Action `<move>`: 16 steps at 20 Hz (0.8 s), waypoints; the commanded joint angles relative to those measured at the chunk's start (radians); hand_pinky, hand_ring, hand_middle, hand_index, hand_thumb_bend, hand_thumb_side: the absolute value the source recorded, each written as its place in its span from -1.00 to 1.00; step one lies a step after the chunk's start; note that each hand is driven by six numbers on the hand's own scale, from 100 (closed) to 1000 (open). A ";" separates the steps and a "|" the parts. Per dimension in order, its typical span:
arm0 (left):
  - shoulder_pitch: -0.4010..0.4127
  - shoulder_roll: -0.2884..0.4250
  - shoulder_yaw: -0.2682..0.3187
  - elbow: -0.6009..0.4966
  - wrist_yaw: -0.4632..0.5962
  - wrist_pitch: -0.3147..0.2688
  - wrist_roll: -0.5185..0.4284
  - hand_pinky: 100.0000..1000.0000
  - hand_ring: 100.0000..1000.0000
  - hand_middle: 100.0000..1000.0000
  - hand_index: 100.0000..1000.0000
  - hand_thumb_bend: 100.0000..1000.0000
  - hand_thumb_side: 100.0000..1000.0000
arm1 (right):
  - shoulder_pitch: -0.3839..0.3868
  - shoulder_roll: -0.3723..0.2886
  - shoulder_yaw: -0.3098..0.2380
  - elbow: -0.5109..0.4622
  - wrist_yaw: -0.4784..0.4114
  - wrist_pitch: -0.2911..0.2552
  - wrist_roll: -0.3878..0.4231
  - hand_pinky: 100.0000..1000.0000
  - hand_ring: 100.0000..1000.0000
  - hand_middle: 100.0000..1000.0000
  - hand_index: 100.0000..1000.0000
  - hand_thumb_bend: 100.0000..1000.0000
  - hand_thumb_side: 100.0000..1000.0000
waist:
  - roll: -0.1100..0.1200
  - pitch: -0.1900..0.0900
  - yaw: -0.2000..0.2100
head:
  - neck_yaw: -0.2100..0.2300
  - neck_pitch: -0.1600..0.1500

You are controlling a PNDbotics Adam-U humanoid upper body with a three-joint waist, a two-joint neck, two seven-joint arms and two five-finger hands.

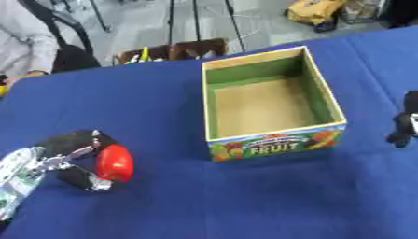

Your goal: Pick up objects on the table and place them in the box.

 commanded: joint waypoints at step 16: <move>-0.018 0.057 0.017 -0.048 -0.032 0.012 0.108 -0.17 -0.16 -0.23 0.29 -1.00 0.31 | -0.005 -0.014 0.001 -0.022 0.001 -0.002 -0.001 -0.34 -0.57 -0.38 -0.19 -0.64 0.24 | -0.009 -0.028 0.004 | 0.003 -0.005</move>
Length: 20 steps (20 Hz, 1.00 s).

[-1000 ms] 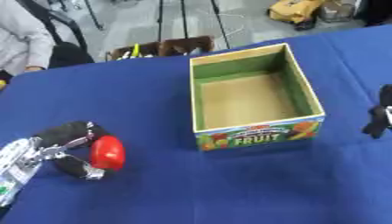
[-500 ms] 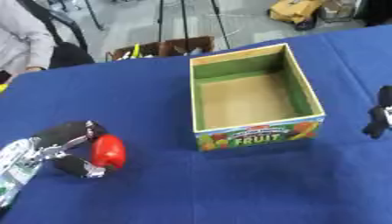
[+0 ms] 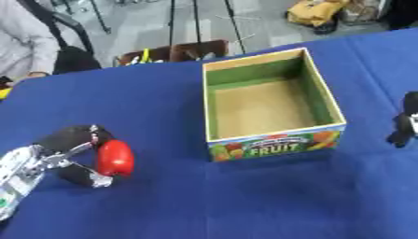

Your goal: Pick up objects on the table and place them in the box.

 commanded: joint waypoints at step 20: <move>-0.081 0.109 0.052 -0.102 0.084 0.027 0.066 -0.34 -0.30 -0.38 0.06 -1.00 0.33 | -0.007 -0.023 0.007 -0.022 -0.004 -0.007 -0.002 -0.34 -0.56 -0.38 -0.19 -0.62 0.23 | -0.005 -0.031 -0.015 | 0.015 -0.008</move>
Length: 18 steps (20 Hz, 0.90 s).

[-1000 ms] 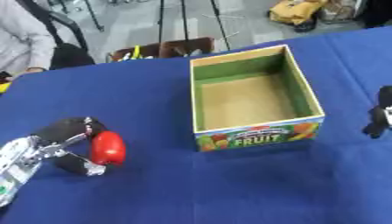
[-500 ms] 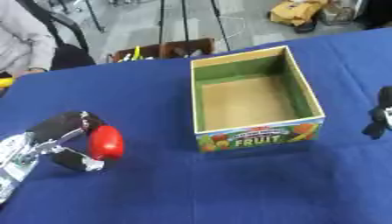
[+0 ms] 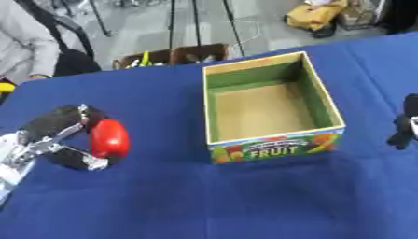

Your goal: Pick up objects on the table and place them in the box.

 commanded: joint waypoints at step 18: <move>-0.235 0.022 0.034 0.039 -0.009 -0.004 0.020 -0.40 -0.35 -0.46 0.00 -1.00 0.26 | -0.023 -0.043 0.021 -0.022 -0.028 -0.024 0.004 -0.34 -0.56 -0.37 -0.18 -0.62 0.25 | -0.006 -0.027 -0.052 | 0.074 -0.031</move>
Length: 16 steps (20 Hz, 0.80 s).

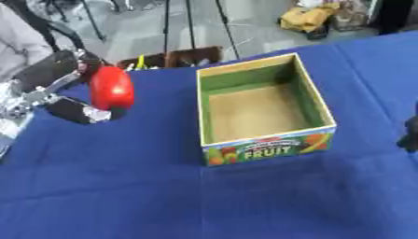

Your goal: Pick up objects on the table and place them in the box.

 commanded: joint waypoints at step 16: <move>-0.197 -0.212 0.103 0.176 -0.279 -0.012 0.012 -0.38 -0.43 -0.45 -0.08 -1.00 0.21 | -0.035 -0.017 0.016 -0.022 -0.030 0.002 0.004 -0.34 -0.55 -0.37 -0.18 -0.68 0.21 | 0.004 -0.032 -0.057 | 0.133 -0.007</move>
